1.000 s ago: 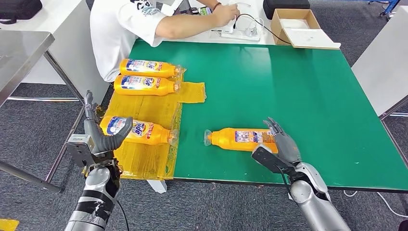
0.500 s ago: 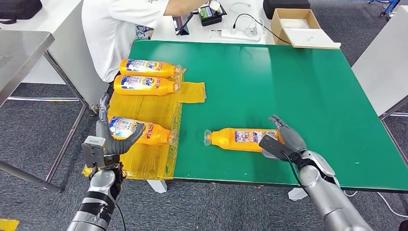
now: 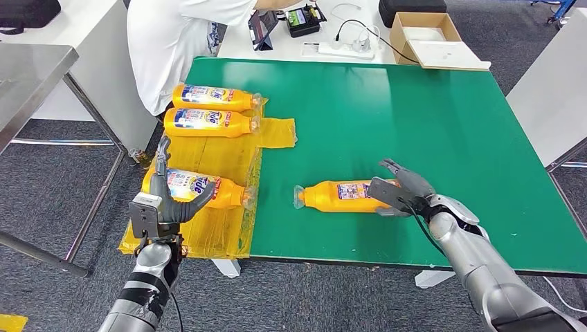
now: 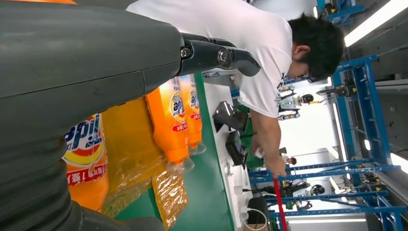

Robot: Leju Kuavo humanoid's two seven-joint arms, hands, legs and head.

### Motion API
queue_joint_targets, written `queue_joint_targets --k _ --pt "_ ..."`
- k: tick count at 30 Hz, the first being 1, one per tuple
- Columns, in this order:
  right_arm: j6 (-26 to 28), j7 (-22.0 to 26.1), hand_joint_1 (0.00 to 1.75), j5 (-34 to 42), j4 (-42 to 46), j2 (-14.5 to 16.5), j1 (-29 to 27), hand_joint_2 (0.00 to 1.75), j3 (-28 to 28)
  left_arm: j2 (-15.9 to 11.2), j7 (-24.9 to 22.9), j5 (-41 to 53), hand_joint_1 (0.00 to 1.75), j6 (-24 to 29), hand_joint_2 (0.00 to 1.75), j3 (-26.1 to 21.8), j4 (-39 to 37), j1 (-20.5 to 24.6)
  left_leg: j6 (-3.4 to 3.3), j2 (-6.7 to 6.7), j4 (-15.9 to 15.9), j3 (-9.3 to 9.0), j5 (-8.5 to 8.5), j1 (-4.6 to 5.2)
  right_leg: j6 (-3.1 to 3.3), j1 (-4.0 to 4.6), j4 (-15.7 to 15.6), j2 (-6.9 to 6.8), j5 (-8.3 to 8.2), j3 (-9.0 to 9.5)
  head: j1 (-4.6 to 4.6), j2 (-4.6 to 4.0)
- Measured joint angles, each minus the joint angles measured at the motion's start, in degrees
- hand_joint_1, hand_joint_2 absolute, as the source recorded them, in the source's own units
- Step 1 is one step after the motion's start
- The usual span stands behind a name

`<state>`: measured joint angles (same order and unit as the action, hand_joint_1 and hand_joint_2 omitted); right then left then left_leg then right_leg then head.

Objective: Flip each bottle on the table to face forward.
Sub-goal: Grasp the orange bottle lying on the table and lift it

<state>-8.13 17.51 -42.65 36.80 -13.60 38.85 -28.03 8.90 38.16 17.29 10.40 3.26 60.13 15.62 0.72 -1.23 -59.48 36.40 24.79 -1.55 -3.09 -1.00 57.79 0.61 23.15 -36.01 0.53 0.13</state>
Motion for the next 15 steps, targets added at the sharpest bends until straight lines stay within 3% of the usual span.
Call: queue_joint_targets --k 7,15 --pt "-2.0 1.0 0.00 0.4 -2.6 0.7 1.7 1.75 -3.0 0.0 0.0 -0.5 0.00 0.2 1.75 0.1 -1.2 0.7 0.00 0.01 0.0 0.01 0.01 0.00 0.00 0.00 0.0 0.01 0.00 0.00 -0.01 0.00" --pt "-9.0 2.6 0.00 3.1 -5.2 2.8 5.0 1.75 -9.2 0.1 -0.1 -1.7 0.00 -0.7 1.75 0.1 -3.6 2.3 0.00 0.01 0.0 -0.01 -0.02 0.00 0.00 0.00 0.0 0.01 0.00 0.00 -0.01 0.00"
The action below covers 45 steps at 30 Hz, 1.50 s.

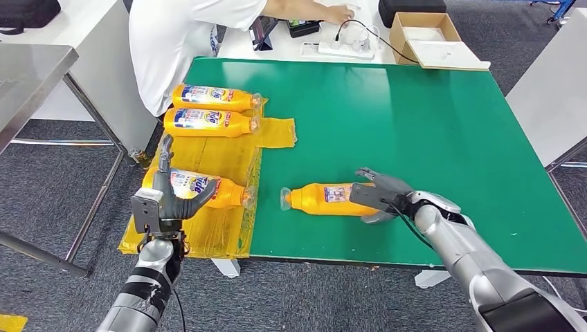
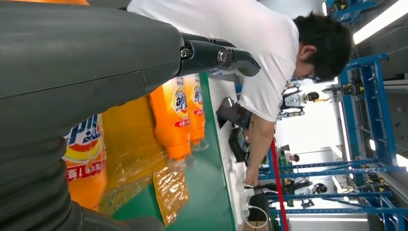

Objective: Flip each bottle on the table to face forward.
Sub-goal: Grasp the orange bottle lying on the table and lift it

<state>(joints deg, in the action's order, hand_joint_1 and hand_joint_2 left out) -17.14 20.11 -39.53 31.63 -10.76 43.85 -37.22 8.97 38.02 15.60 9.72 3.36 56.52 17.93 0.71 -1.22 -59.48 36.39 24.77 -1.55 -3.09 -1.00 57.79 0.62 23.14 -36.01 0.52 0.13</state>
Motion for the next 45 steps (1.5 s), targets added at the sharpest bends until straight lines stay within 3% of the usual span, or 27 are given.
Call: queue_joint_targets --k 20,25,27,29,32,39,45 --pt "-4.3 -0.3 0.06 3.4 -2.4 0.6 4.1 1.75 -12.5 0.1 -0.2 -1.3 0.00 -1.0 1.75 1.2 -4.9 2.4 -0.01 0.00 0.0 -0.03 0.00 0.00 0.00 0.00 0.0 0.00 0.00 0.01 0.00 0.00" --pt "-2.7 -1.1 0.51 3.3 -2.8 0.7 4.2 1.75 -14.2 0.1 -0.2 -1.4 0.00 -1.0 1.75 1.4 -5.4 2.5 -0.01 0.00 0.0 -0.03 0.00 0.00 0.00 0.00 0.0 0.00 0.00 0.01 0.00 0.00" --pt "-1.6 -1.4 0.90 3.2 -3.0 0.8 4.1 1.75 -14.9 0.1 -0.2 -1.4 0.00 -1.0 1.75 1.5 -5.5 2.5 0.00 0.00 0.0 -0.03 0.00 0.00 0.00 0.00 0.0 0.00 0.00 0.00 -0.01 0.00" --pt "-0.4 -1.6 1.15 3.1 -3.1 0.8 3.9 1.75 -15.5 0.1 -0.2 -1.4 0.00 -1.0 1.75 1.5 -5.6 2.5 0.00 0.00 0.0 -0.03 0.00 0.00 0.00 0.00 0.0 0.00 0.00 0.00 -0.01 0.00" --pt "1.4 -2.0 1.19 3.2 -3.3 1.0 3.5 1.75 -16.3 0.1 -0.3 -1.5 0.00 -1.0 1.75 1.5 -5.7 2.5 -0.01 0.01 0.0 -0.06 0.01 0.00 0.00 0.00 0.0 0.02 0.00 0.01 -0.01 0.00" --pt "2.6 -2.2 1.64 3.3 -3.6 1.2 3.1 1.75 -16.9 0.2 -0.3 -1.5 0.00 -1.0 1.75 1.7 -5.9 2.5 -0.01 0.03 0.0 -0.13 -0.01 0.00 -0.01 0.00 0.0 0.02 -0.02 0.06 -0.01 0.00" --pt "7.1 -2.7 1.75 3.7 -3.8 1.5 2.0 1.75 -17.3 0.2 -0.4 -1.5 0.00 -1.0 1.75 1.7 -5.9 2.5 0.00 0.06 0.0 -0.20 0.00 0.00 -0.01 0.01 0.0 0.03 -0.02 0.09 -0.01 0.00"
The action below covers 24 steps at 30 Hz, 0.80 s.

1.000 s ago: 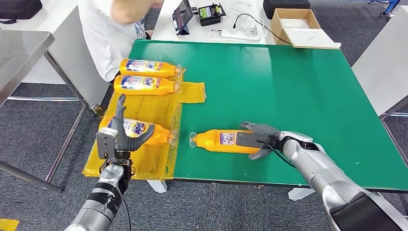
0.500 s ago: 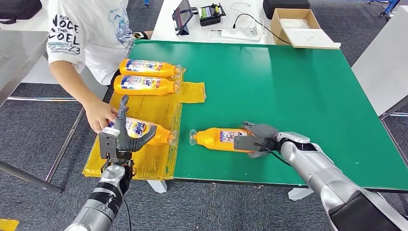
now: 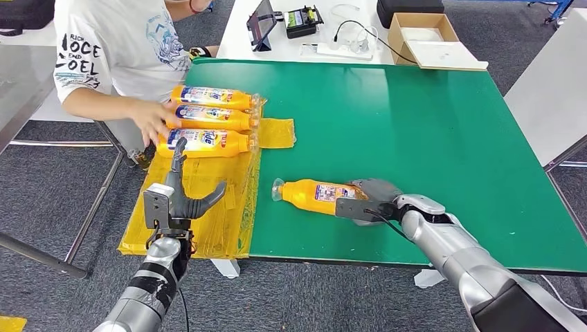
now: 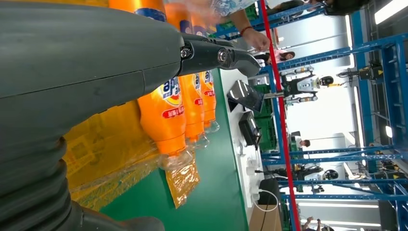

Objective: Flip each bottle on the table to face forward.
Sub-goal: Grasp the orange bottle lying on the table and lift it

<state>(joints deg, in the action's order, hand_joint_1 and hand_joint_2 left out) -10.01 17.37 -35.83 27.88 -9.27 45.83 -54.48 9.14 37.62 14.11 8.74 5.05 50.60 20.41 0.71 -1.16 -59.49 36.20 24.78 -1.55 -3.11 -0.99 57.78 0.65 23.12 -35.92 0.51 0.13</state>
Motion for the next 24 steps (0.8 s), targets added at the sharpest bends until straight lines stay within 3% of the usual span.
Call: queue_joint_targets --k 2,5,8,11,17,24 --pt "4.8 0.3 1.75 1.1 0.3 0.0 -1.1 1.75 0.5 0.0 -0.1 -0.1 0.00 0.0 1.75 0.0 0.1 -0.1 0.00 -0.01 0.0 -0.02 0.00 0.00 0.00 0.00 0.0 0.00 0.00 0.03 -0.01 0.00" --pt "16.3 1.3 1.75 3.1 4.3 -0.1 -5.7 1.75 4.2 0.0 -0.7 -0.3 0.00 -0.3 1.75 0.0 1.0 -0.8 0.00 -0.05 0.0 0.03 0.00 -0.01 0.00 0.01 0.0 -0.02 0.00 0.06 -0.01 0.00" --pt "26.6 2.8 1.75 3.0 14.5 0.5 -13.2 1.75 12.7 0.1 -2.0 -1.4 0.00 -1.4 1.75 -0.1 2.8 -2.1 0.00 -0.09 0.0 0.14 0.00 -0.02 0.00 0.02 0.0 -0.04 0.00 0.00 0.01 0.00" --pt "32.9 5.7 1.75 2.9 27.3 2.6 -20.1 1.75 23.0 0.4 -3.8 -4.3 0.00 -3.4 1.75 -0.2 4.1 -3.1 0.00 -0.12 0.0 0.22 0.01 -0.03 0.00 0.03 0.0 -0.06 0.03 -0.10 0.01 0.00" --pt "39.8 11.9 1.75 4.6 45.9 7.8 -28.8 1.75 36.8 0.9 -6.3 -10.6 0.00 -8.0 1.75 -0.3 4.6 -3.5 0.00 -0.14 0.0 0.31 0.04 -0.01 0.01 -0.01 0.0 -0.10 0.07 -0.16 -0.01 0.00" --pt "41.0 14.9 1.75 7.4 53.3 11.0 -33.3 1.75 42.6 1.3 -8.2 -14.8 0.00 -12.0 1.75 -0.3 4.9 -3.4 -0.01 -0.08 0.0 0.27 0.03 0.03 0.00 -0.04 0.0 -0.08 0.04 -0.18 0.01 0.00"
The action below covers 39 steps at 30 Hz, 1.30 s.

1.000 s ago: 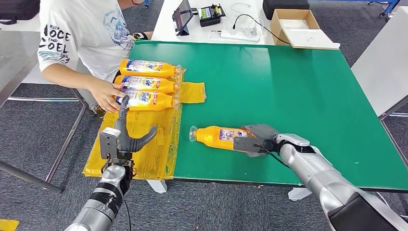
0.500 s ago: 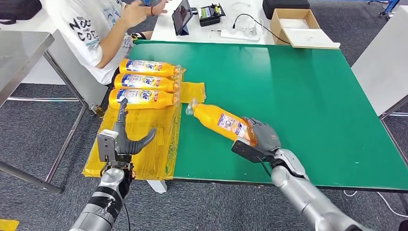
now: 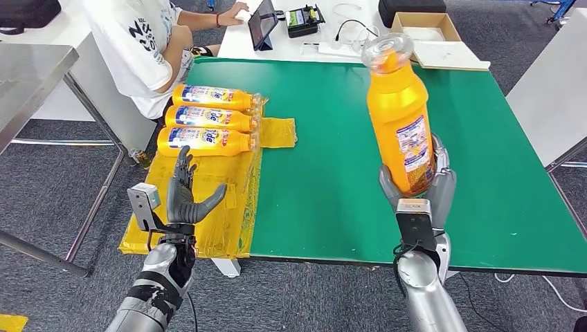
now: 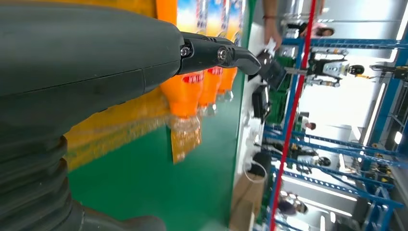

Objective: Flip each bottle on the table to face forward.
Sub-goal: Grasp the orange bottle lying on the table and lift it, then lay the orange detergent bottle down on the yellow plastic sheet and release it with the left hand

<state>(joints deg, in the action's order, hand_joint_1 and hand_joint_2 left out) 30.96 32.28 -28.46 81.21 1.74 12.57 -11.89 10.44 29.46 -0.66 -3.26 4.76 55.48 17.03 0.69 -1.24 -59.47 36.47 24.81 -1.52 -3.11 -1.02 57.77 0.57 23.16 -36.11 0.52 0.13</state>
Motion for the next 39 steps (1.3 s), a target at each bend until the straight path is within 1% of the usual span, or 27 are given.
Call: queue_joint_targets --k 3,6,8,11,15,21,29,35,39 --pt "-1.6 1.6 1.74 2.9 0.5 1.1 -1.1 1.75 1.2 0.0 -2.3 -2.8 0.00 -4.5 1.75 0.5 0.0 0.0 0.00 0.00 0.0 0.00 0.00 -0.02 0.00 0.02 0.0 0.00 0.00 0.00 0.00 0.00" --pt "-4.6 3.3 1.75 4.7 -0.8 2.3 -1.8 1.75 1.4 -0.2 -4.3 -5.9 0.00 -11.0 1.75 2.0 -0.3 -0.1 0.01 0.01 0.0 0.01 0.00 -0.03 0.01 0.03 0.0 0.01 0.00 -0.01 -0.01 0.00" --pt "-6.1 5.0 1.75 4.9 -3.3 3.3 -2.0 1.75 1.3 -0.4 -4.6 -7.7 0.00 -15.0 1.75 3.3 -0.8 0.0 0.01 0.01 0.0 0.01 0.01 -0.03 0.01 0.03 0.0 0.02 0.01 -0.02 -0.01 0.00" --pt "-7.2 6.9 1.74 4.6 -8.1 5.0 -2.2 1.75 0.3 -0.9 -4.6 -9.9 0.00 -19.2 1.75 5.2 -1.6 0.1 0.01 0.01 0.0 0.04 0.01 -0.04 0.02 0.04 0.0 0.02 0.02 -0.03 -0.01 0.00" --pt "-8.1 7.5 1.73 3.9 -15.5 7.1 -2.0 1.75 -2.6 -1.8 -4.7 -12.3 0.00 -24.2 1.75 7.9 -2.6 0.4 0.01 0.01 0.0 0.05 0.00 -0.06 0.02 0.05 0.0 0.02 0.02 -0.03 -0.01 0.00" --pt "-7.5 7.5 1.74 4.4 -24.0 9.5 -0.9 1.75 -8.4 -2.8 -4.6 -13.3 0.00 -25.8 1.75 10.9 -3.7 1.2 0.03 0.00 0.0 0.05 -0.01 -0.06 0.02 0.05 0.0 0.01 0.02 -0.04 -0.01 0.00" --pt "-7.1 7.6 1.75 4.8 -30.9 11.4 1.1 1.75 -13.2 -3.7 -5.6 -15.9 0.00 -27.7 1.75 13.1 -4.6 2.1 0.03 0.01 0.0 0.05 -0.01 -0.06 0.02 0.05 0.0 0.02 0.02 -0.05 -0.01 0.00" --pt "-5.4 7.6 1.75 5.3 -37.2 12.5 2.9 1.75 -17.4 -4.1 -6.9 -19.7 0.00 -29.8 1.75 14.5 -5.9 3.1 0.03 0.01 0.0 0.05 -0.02 -0.07 0.02 0.05 0.0 0.02 0.02 -0.06 -0.02 0.00" --pt "-4.5 7.6 1.75 5.6 -40.1 13.0 3.6 1.75 -19.3 -4.4 -7.5 -21.5 0.00 -31.1 1.75 15.3 -6.6 3.7 0.03 0.01 0.0 0.06 -0.02 -0.06 0.02 0.05 0.0 0.02 0.02 -0.06 -0.02 0.00"
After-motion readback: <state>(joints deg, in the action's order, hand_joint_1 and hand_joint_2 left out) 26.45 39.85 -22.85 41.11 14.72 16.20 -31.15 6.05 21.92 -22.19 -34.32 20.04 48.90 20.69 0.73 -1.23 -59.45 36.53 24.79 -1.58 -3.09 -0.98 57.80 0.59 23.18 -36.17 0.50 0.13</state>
